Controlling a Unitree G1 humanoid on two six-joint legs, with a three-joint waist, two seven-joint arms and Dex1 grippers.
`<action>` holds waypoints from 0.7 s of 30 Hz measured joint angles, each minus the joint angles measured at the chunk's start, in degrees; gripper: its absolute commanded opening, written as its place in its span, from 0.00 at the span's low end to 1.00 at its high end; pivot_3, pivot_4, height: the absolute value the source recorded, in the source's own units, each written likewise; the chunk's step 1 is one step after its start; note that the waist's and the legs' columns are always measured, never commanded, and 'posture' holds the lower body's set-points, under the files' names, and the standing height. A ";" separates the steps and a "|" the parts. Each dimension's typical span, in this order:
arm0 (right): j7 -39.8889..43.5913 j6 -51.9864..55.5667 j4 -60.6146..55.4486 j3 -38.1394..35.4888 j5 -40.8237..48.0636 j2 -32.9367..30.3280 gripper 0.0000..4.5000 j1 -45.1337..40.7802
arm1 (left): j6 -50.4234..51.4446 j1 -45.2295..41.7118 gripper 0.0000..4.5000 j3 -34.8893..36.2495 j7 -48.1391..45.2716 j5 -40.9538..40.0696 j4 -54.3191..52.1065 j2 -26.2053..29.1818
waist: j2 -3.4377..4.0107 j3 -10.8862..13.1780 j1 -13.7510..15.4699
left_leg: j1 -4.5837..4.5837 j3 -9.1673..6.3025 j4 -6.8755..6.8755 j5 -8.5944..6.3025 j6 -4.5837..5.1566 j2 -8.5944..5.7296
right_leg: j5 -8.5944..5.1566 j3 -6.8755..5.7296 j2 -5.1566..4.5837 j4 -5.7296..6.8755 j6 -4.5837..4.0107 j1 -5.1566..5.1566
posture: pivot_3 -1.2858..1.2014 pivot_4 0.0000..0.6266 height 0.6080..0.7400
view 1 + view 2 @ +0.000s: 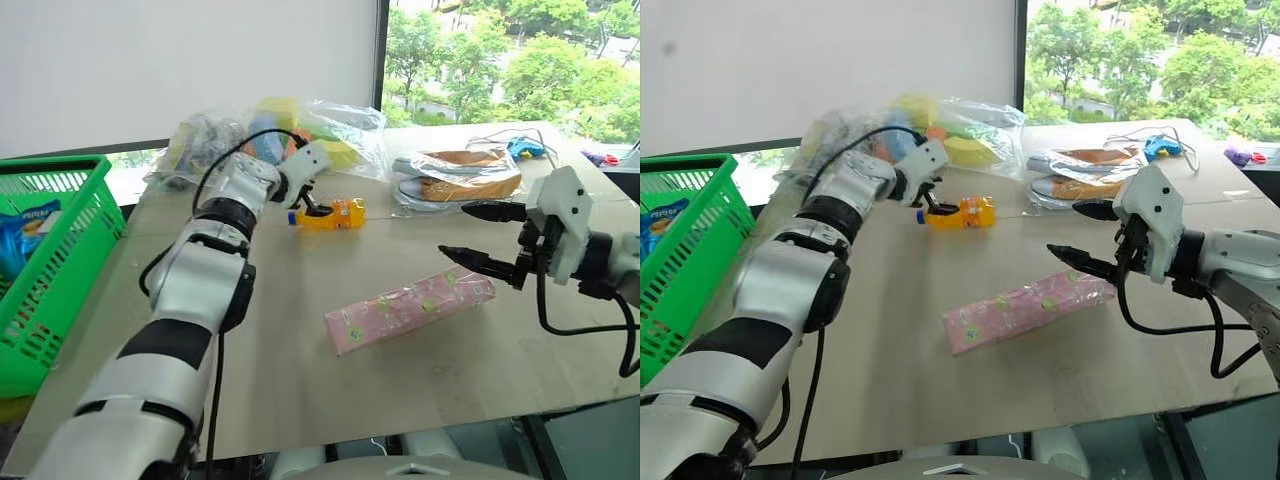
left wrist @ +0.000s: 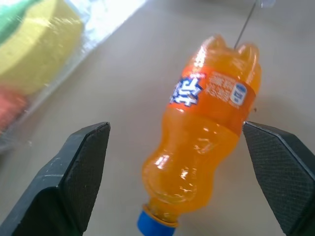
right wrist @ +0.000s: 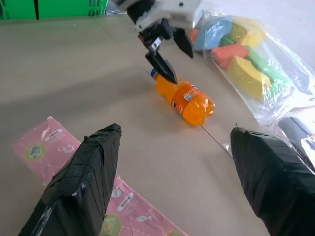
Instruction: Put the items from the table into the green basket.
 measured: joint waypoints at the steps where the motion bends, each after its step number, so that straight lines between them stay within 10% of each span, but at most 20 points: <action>1: -0.29 0.04 -0.39 -0.08 0.08 0.00 0.85 0.06 | 0.23 0.00 0.97 -0.24 0.12 0.47 0.79 -0.60 | 0.00 0.00 -0.05 | 0.00 0.01 0.00 -0.01 0.02 0.00 | 0.00 0.01 0.00 -0.01 0.00 0.00 | 0.41 0.04 1.00; 11: -4.85 2.52 -5.59 -3.72 3.12 0.08 0.85 4.94 | 5.66 0.03 0.97 -0.16 -0.97 3.75 3.08 -1.30 | -0.03 0.09 -2.32 | 0.02 0.01 -0.01 -0.04 0.05 0.01 | -0.02 0.03 -0.02 -0.02 0.02 0.01 | 0.38 0.07 1.00; 21: -8.11 3.33 -7.57 -5.65 5.29 0.13 0.85 7.40 | 5.78 0.42 0.97 -0.85 -33.74 3.12 1.65 6.03 | -0.01 0.12 -6.75 | 0.04 0.00 -0.03 -0.04 0.05 0.03 | -0.03 0.05 -0.03 -0.01 0.00 0.01 | 0.39 0.05 1.00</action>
